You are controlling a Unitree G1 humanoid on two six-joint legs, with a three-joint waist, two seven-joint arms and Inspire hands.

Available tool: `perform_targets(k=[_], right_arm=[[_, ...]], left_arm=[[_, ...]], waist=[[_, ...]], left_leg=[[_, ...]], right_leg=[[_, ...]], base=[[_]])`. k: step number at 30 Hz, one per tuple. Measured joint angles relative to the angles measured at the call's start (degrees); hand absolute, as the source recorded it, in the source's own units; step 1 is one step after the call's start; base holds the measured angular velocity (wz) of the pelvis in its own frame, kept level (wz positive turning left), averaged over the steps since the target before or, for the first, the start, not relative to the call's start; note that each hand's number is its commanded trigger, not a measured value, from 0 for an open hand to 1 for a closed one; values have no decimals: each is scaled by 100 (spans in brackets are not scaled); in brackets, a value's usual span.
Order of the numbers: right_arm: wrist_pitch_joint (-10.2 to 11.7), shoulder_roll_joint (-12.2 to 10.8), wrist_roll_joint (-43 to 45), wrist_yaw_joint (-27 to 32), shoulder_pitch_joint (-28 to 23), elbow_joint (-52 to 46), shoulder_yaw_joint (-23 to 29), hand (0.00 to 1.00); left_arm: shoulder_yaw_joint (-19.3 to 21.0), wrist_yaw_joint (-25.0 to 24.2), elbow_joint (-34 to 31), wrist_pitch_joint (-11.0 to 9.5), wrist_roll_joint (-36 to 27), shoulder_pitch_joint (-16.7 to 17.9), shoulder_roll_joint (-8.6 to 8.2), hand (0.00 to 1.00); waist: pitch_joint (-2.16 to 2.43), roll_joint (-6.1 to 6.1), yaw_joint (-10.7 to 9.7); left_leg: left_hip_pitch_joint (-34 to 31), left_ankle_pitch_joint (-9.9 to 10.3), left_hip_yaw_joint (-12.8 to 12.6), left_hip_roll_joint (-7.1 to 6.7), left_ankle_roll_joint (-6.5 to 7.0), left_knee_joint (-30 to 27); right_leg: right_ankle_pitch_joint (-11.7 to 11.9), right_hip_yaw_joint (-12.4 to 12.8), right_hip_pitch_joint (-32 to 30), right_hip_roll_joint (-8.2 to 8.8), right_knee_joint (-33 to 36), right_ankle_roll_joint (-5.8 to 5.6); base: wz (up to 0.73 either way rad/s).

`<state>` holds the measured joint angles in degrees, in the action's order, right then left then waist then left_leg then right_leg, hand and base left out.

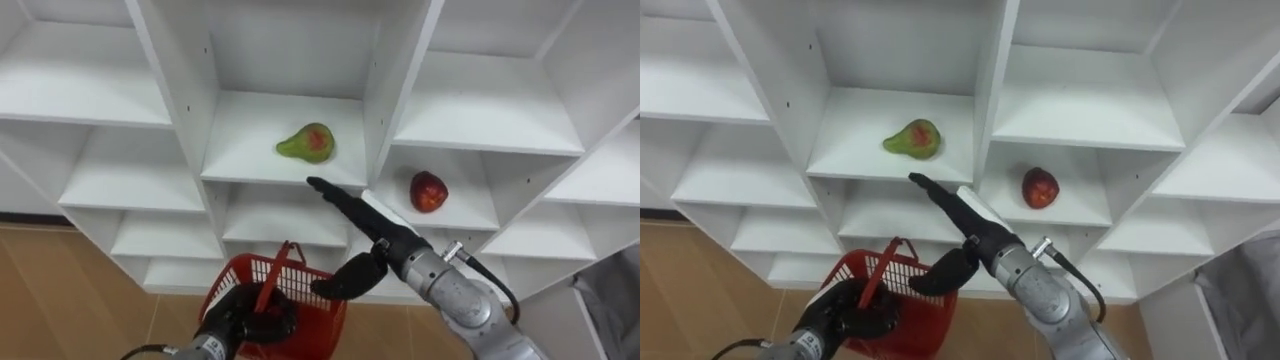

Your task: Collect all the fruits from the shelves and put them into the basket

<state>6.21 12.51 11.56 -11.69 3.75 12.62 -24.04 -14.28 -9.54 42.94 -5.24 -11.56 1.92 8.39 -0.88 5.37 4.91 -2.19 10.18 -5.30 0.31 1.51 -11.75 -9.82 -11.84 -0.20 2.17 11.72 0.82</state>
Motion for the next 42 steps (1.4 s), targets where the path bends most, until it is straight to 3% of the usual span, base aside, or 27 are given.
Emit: perform_targets(k=[6,12,16,22,26,32,36,42], right_arm=[[-12,-64,6,-71,57,-265,179,0],[-12,-105,263,45,110,-457,286,0],[-12,-97,559,182,381,-457,331,0],[-5,-36,716,485,728,-456,512,0],[-3,159,951,704,899,-453,578,0],[-32,202,863,983,1397,-164,610,0],[-93,312,842,1050,1735,262,617,0],[-130,453,808,1129,1818,661,619,0]], left_arm=[[254,1,110,-5,16,10,-69,100],[297,71,110,-5,112,14,-112,100],[297,43,97,-5,114,18,-110,100],[295,30,-39,-3,96,48,-35,100],[411,-9,-294,-7,109,50,38,100],[381,-11,-307,3,109,49,147,100],[388,-17,-302,37,111,53,189,100],[505,-102,-229,132,384,57,278,100]], waist=[[-8,75,40],[-14,71,93],[-53,68,162],[-59,119,220],[-34,266,312],[-60,460,343],[-73,593,367],[-75,694,503]], left_leg=[[-9,0,77,-11,0,-15],[-8,1,162,-17,0,-80],[-24,0,243,-24,-3,-99],[-50,-16,301,-37,-14,-102],[-56,-19,325,-34,-16,-127],[-18,-18,338,-33,-17,-149],[-26,-17,458,-49,-18,-158],[-38,-17,578,-75,-17,-190]], right_leg=[[-1,-86,47,33,0,-2],[-1,-146,124,27,-9,-2],[-1,-177,139,29,-10,-2],[-4,-241,133,29,-7,-3],[-6,-265,133,38,-7,-5],[-4,-286,186,44,-6,-6],[-5,-430,246,29,-10,-6],[-7,-607,308,49,-17,-10]], base=[[7],[6],[8],[6],[2],[2],[14],[11]])
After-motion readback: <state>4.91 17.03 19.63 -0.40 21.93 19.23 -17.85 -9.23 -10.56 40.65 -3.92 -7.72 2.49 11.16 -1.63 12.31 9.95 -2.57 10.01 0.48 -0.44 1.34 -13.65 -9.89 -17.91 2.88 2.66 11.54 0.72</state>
